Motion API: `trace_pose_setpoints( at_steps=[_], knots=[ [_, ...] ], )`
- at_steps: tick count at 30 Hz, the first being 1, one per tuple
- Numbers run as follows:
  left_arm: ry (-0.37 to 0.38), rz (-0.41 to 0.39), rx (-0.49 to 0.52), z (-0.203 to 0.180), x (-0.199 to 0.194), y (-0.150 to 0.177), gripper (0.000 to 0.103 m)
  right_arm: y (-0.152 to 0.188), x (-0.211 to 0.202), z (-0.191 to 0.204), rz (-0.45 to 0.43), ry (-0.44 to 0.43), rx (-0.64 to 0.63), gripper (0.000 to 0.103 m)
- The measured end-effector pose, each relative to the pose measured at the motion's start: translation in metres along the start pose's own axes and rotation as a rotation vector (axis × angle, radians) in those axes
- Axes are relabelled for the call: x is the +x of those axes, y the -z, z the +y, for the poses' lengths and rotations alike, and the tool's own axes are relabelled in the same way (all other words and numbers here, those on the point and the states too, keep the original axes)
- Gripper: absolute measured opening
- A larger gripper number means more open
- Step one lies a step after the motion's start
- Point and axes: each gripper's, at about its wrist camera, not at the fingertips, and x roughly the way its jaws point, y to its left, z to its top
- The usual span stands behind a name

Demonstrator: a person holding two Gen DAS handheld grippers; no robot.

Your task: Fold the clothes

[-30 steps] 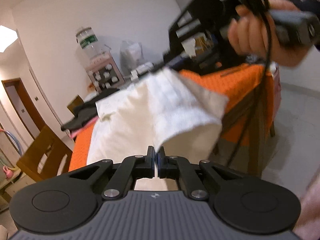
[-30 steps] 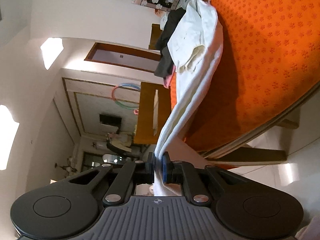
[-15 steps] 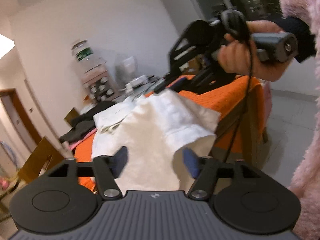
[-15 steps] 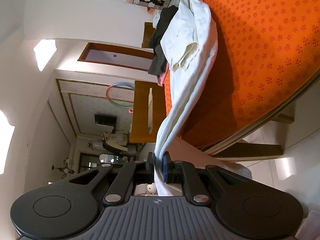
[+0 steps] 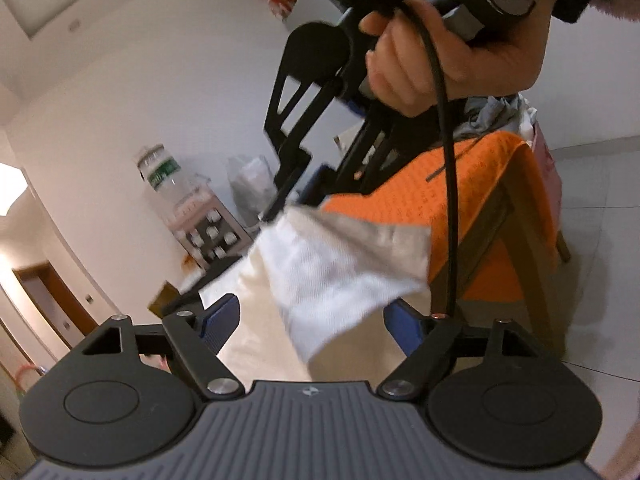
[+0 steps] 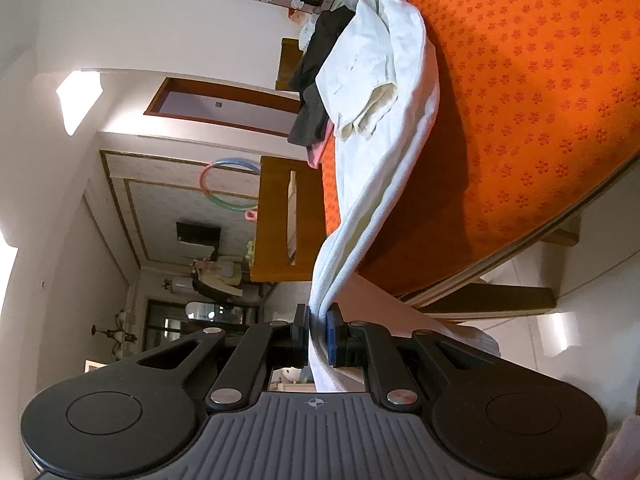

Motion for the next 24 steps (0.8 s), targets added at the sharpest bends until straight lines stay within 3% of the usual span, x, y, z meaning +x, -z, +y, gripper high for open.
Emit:
trace_pose_setpoints(
  at_steps=[4,9,14,15,21,24],
  knots=[
    [-0.010,-0.013,0.006,-0.007,0.000,-0.007,0.046,-0.001,-0.002,0.000,-0.004,-0.001,0.000,0.013],
    [-0.077,-0.024,-0.022,-0.002,-0.010,-0.011,0.027,0.001,-0.003,0.001,0.002,0.004,-0.018,0.017],
    [-0.130,-0.081,-0.007,0.003,-0.023,-0.019,0.018,0.005,-0.006,-0.002,0.011,0.042,-0.075,0.029],
    [-0.129,-0.088,-0.002,0.005,-0.024,-0.020,0.010,0.006,-0.007,-0.004,0.014,0.049,-0.078,0.029],
    [-0.083,-0.088,-0.025,0.010,-0.027,-0.021,0.010,0.010,-0.008,-0.017,0.018,0.039,-0.052,0.031],
    [-0.077,-0.103,-0.042,0.013,-0.028,-0.024,0.010,0.011,-0.008,-0.020,0.022,0.027,-0.042,0.038]
  ],
)
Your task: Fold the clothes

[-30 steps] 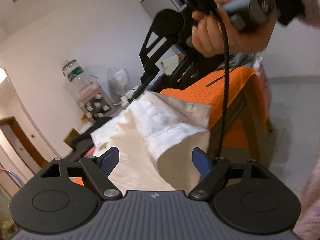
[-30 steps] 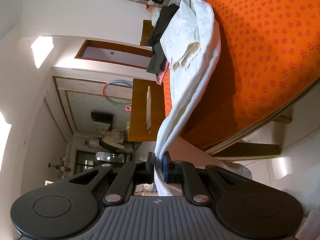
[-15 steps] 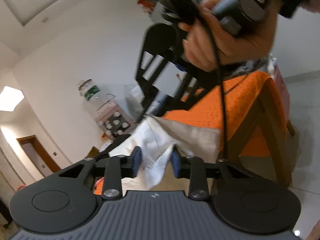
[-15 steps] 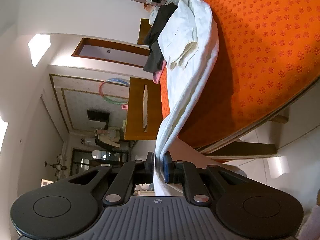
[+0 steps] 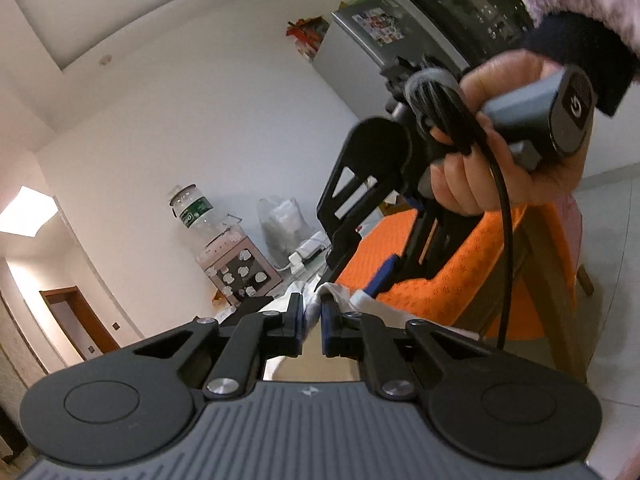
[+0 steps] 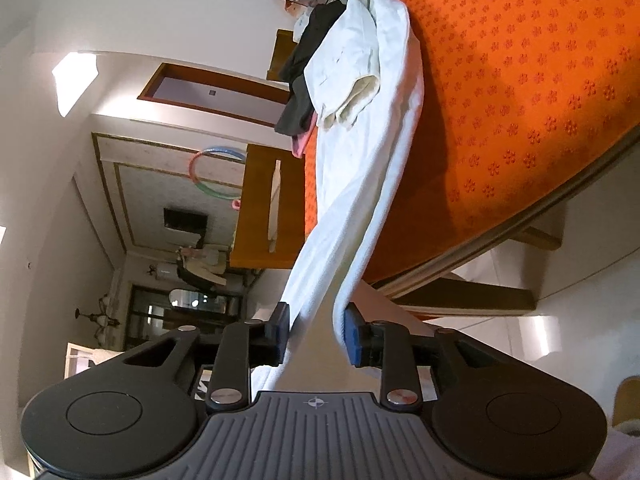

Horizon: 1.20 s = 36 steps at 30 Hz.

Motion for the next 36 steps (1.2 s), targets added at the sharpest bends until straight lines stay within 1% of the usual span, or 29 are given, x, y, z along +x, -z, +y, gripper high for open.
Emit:
trace_pose_setpoints(
  at_steps=[2,5,7,9,11,12,13,14,15,16,17,18,19,20,21,22,24,27,29,31,32,36],
  knots=[
    [0.041,0.002,-0.014,0.000,-0.002,0.001,0.010,0.001,0.000,-0.004,0.002,-0.007,0.025,0.041],
    [0.118,0.013,-0.038,0.001,-0.004,0.003,0.009,0.002,0.000,-0.010,0.008,-0.011,0.056,0.042],
    [0.199,0.048,-0.088,0.003,0.000,0.007,0.009,0.001,0.001,-0.010,0.009,-0.012,0.066,0.041],
    [0.243,0.076,-0.125,0.002,0.002,0.009,0.009,0.000,0.001,-0.009,0.011,-0.020,0.079,0.039],
    [0.263,0.094,-0.156,0.002,0.006,0.010,0.009,-0.001,0.003,-0.006,0.015,-0.028,0.089,0.030],
    [0.266,0.101,-0.168,0.003,0.009,0.010,0.010,-0.002,0.004,-0.004,0.014,-0.026,0.090,0.027],
    [0.266,0.107,-0.178,0.003,0.011,0.009,0.010,-0.002,0.004,-0.002,0.012,-0.024,0.090,0.022],
    [0.265,0.113,-0.188,0.002,0.013,0.008,0.010,-0.002,0.005,0.000,0.011,-0.022,0.091,0.019],
    [0.263,0.120,-0.198,0.001,0.013,0.007,0.010,-0.002,0.005,0.001,0.007,-0.024,0.095,0.018],
    [0.256,0.128,-0.210,0.001,0.011,0.006,0.014,-0.002,0.005,0.002,0.004,-0.026,0.098,0.016],
    [0.244,0.137,-0.222,0.003,0.007,0.007,0.015,-0.002,0.005,0.003,0.001,-0.027,0.100,0.015],
    [0.231,0.147,-0.235,0.004,0.003,0.007,0.020,-0.002,0.005,0.004,0.001,-0.025,0.099,0.015],
    [0.219,0.156,-0.247,0.006,-0.001,0.007,0.037,-0.002,0.005,0.004,0.001,-0.022,0.098,0.015],
    [0.207,0.166,-0.259,0.007,-0.006,0.007,0.048,-0.002,0.005,0.005,0.001,-0.020,0.094,0.015],
    [0.195,0.175,-0.271,0.008,-0.010,0.007,0.065,-0.003,0.005,0.006,0.000,-0.018,0.089,0.015],
    [0.183,0.180,-0.284,0.011,-0.013,0.006,0.071,-0.004,0.005,0.007,-0.002,-0.017,0.084,0.015],
    [0.160,0.185,-0.301,0.015,-0.018,0.002,0.072,-0.005,0.005,0.009,0.003,-0.011,0.074,0.015],
    [0.123,0.184,-0.309,0.022,-0.020,-0.004,0.080,-0.006,0.006,0.015,0.012,0.003,0.042,0.018],
    [0.110,0.194,-0.347,0.031,-0.016,-0.006,0.081,-0.006,0.006,0.020,0.018,0.019,0.005,0.026],
    [0.126,0.204,-0.366,0.038,-0.010,-0.007,0.081,-0.005,0.004,0.021,0.024,0.033,-0.019,0.029],
    [0.137,0.209,-0.372,0.041,-0.007,-0.007,0.082,-0.005,0.004,0.021,0.026,0.039,-0.031,0.029],
    [0.194,0.222,-0.372,0.041,0.000,-0.011,0.088,-0.005,0.003,0.018,0.037,0.073,-0.040,0.026]
  ],
)
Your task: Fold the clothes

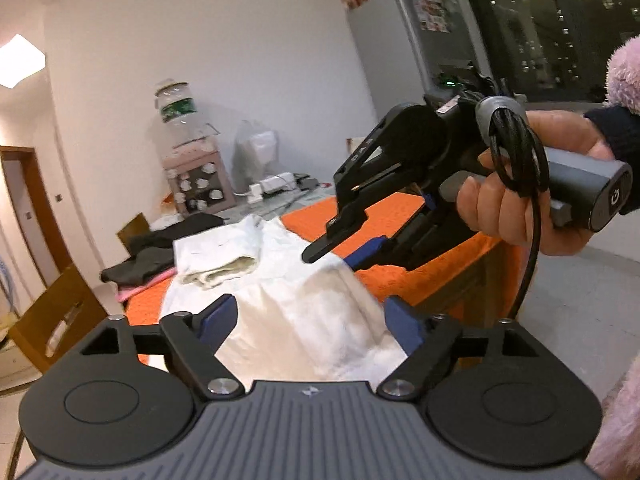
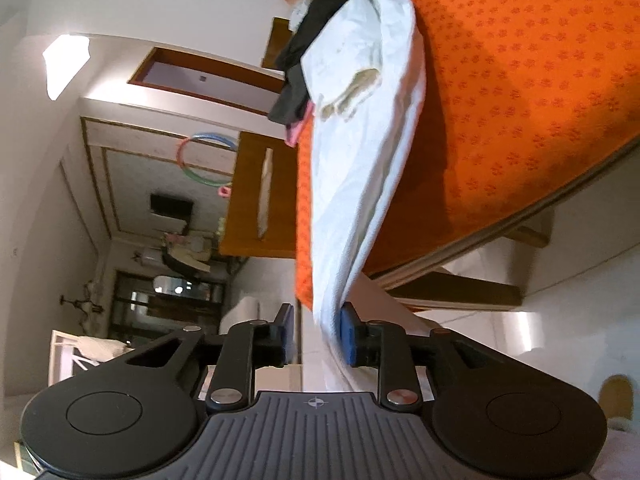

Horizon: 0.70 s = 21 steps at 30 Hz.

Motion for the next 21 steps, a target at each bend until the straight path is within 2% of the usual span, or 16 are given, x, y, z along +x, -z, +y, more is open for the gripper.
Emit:
trace_pose_setpoints(
  at_steps=[7,12,21],
  knots=[
    [0.022,0.064,-0.031,-0.012,0.033,-0.006,0.093,-0.002,0.001,0.016,0.014,0.043,-0.082,0.025],
    [-0.055,0.133,-0.039,-0.019,0.057,-0.014,0.094,-0.002,0.002,0.024,0.018,0.072,-0.123,0.025],
    [-0.167,0.198,-0.055,-0.039,0.073,-0.034,0.094,0.001,0.003,0.031,0.009,0.116,-0.180,0.026]
  ],
)
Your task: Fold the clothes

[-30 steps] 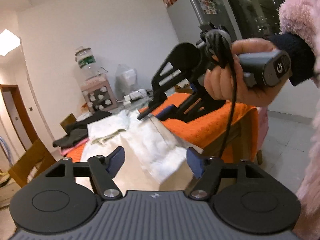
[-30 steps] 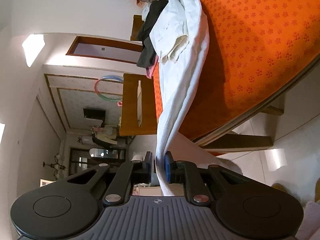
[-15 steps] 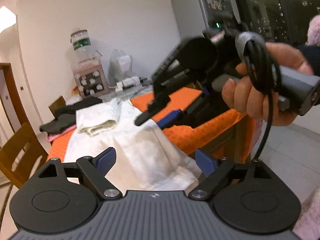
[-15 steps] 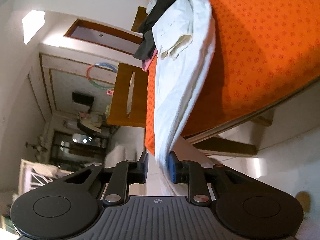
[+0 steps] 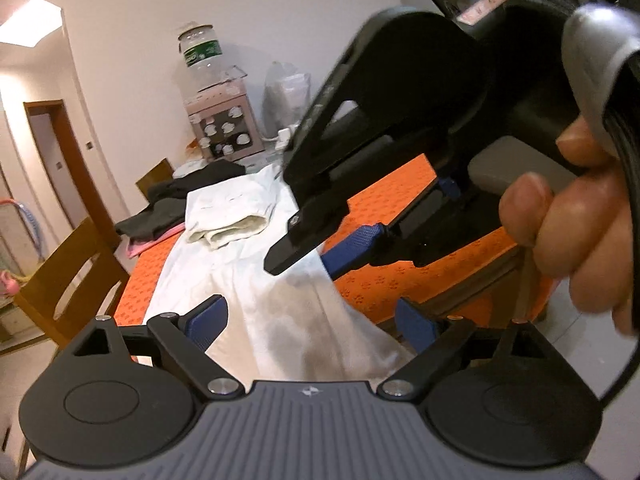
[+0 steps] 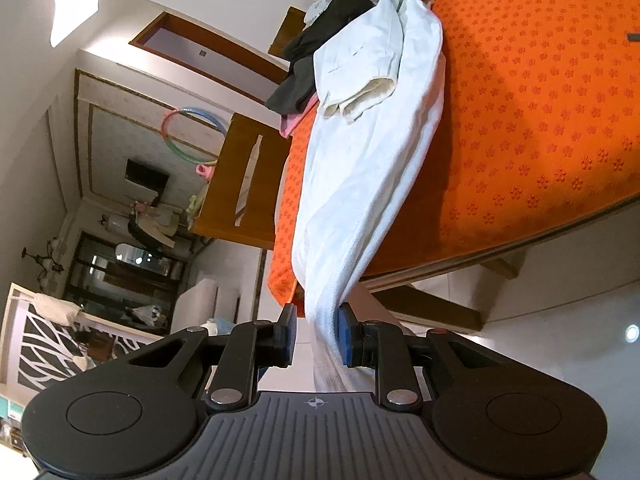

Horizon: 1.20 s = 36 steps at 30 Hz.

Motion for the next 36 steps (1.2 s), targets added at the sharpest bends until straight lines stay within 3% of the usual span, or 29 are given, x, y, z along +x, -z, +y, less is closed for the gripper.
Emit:
trace_pose_setpoints(
  at_steps=[4,14,16,19,22,27,32,36],
  knots=[
    [-0.029,0.052,-0.050,-0.001,0.007,-0.003,0.093,0.000,-0.002,0.003,0.003,0.010,-0.032,0.026],
    [-0.055,0.116,-0.037,-0.004,-0.002,0.004,0.065,0.001,-0.004,0.005,0.003,0.003,-0.049,0.025],
    [-0.032,0.116,-0.027,-0.002,-0.006,0.003,0.044,0.001,-0.006,0.003,0.002,-0.006,-0.044,0.025],
    [0.010,0.121,-0.039,0.001,-0.011,0.001,0.030,0.000,-0.009,-0.001,0.001,-0.019,-0.033,0.025],
    [0.032,0.140,-0.060,0.006,-0.010,-0.001,0.024,0.000,-0.010,-0.007,0.004,-0.034,-0.014,0.025],
    [0.046,0.156,-0.069,0.010,-0.011,-0.001,0.023,0.002,-0.011,-0.019,0.011,-0.058,0.015,0.028],
    [0.049,0.155,-0.062,0.010,-0.011,-0.003,0.022,0.010,-0.017,-0.033,0.020,-0.078,0.055,0.056],
    [0.051,0.155,-0.062,0.013,-0.007,-0.005,0.022,0.017,-0.018,-0.046,0.049,-0.114,0.111,0.065]
  ],
)
